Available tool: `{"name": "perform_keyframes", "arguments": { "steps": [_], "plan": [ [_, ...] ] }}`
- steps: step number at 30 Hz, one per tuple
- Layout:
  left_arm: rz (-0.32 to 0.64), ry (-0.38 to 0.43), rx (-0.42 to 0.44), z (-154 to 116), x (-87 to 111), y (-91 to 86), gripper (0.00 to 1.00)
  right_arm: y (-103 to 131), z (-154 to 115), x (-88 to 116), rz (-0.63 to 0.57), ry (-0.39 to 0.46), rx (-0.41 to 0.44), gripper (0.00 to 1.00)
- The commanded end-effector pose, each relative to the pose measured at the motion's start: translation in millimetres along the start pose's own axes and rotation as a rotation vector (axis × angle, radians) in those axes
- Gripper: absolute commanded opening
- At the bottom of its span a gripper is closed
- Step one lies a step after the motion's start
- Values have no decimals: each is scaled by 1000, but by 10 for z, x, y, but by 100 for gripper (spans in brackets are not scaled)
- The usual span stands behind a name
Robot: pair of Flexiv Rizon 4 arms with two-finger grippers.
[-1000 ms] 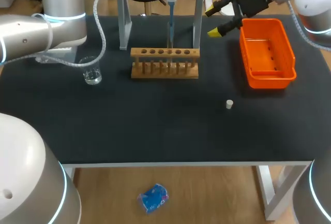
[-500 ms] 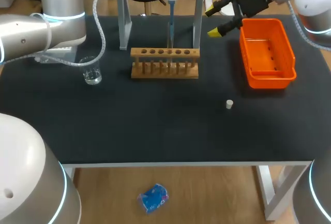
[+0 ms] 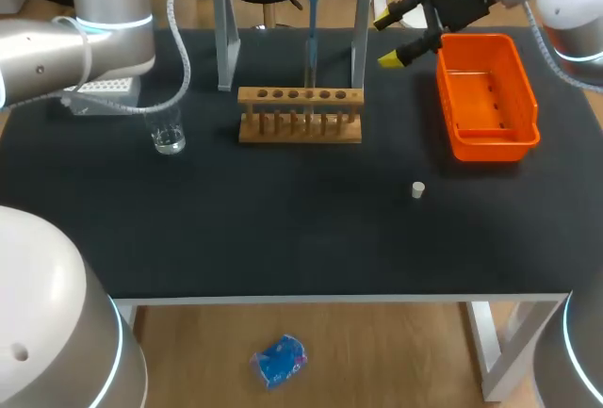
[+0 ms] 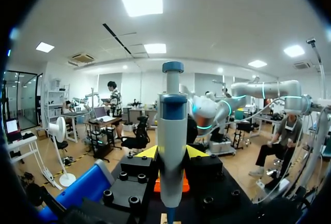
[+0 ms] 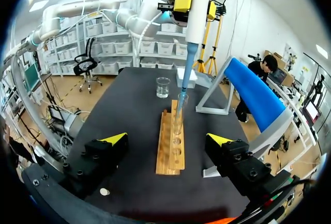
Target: Invert the test tube, pick up the pipette, mount the tip to pipette, aspirate from beaker and dispense into the tube, eject the tip, return the pipette, and cap with the stopper.
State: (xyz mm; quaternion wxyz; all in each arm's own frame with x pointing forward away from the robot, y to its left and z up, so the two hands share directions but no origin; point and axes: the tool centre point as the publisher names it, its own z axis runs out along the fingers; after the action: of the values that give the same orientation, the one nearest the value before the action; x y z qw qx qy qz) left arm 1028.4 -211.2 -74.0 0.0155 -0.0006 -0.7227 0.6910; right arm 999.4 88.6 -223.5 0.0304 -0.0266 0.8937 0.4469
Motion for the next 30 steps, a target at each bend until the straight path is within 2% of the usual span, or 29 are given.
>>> {"name": "perform_keyframes", "arguments": {
  "steps": [1,30],
  "plan": [
    [1,-3,-13,-11,21,-68,0,-3,-1,0,0,1,0,100],
    [39,-7,-22,-22,81,-466,0,-3,-1,0,0,1,0,100]
  ]
}}
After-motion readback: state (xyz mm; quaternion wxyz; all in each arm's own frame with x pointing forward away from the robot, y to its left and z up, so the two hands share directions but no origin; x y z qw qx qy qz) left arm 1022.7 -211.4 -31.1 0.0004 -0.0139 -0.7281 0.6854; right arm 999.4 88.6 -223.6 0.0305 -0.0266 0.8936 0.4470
